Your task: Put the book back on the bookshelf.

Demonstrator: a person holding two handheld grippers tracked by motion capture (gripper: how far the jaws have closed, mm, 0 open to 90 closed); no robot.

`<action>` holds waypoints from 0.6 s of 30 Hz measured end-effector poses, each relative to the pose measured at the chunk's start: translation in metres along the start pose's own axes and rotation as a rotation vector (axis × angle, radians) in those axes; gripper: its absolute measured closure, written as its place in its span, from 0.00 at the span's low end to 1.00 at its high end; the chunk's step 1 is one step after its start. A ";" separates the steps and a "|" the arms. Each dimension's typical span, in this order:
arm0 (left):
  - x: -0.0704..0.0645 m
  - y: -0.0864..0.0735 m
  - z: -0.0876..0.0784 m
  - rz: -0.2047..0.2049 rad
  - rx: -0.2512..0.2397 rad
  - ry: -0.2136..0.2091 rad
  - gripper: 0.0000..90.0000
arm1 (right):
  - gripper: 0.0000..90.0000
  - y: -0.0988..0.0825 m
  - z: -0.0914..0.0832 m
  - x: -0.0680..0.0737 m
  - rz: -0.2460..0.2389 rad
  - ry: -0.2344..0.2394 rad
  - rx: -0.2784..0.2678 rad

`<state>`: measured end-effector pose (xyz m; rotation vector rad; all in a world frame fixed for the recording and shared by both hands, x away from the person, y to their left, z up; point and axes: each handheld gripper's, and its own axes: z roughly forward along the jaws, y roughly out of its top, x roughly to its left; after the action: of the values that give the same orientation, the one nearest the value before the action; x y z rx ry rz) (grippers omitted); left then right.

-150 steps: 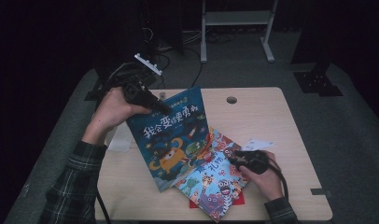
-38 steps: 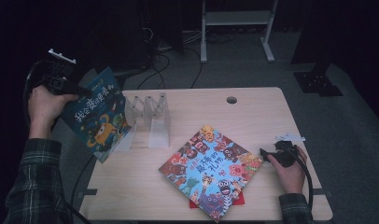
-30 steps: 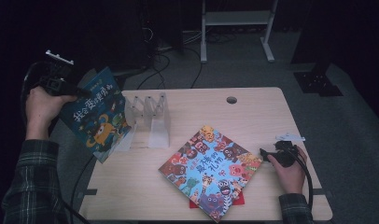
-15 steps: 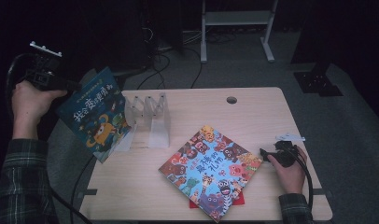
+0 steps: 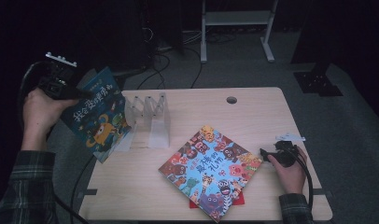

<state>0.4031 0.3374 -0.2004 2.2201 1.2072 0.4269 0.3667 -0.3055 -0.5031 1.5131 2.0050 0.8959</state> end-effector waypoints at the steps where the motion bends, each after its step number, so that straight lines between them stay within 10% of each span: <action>1: -0.005 -0.002 0.003 0.009 0.002 -0.011 0.97 | 0.15 0.000 0.000 0.000 -0.001 0.000 0.000; 18: -0.069 -0.040 0.066 0.142 -0.027 -0.177 0.61 | 0.16 0.000 0.000 -0.001 -0.001 0.000 -0.002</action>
<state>0.3739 0.2743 -0.2772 2.2758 0.9506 0.2921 0.3664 -0.3061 -0.5029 1.5114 2.0040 0.8971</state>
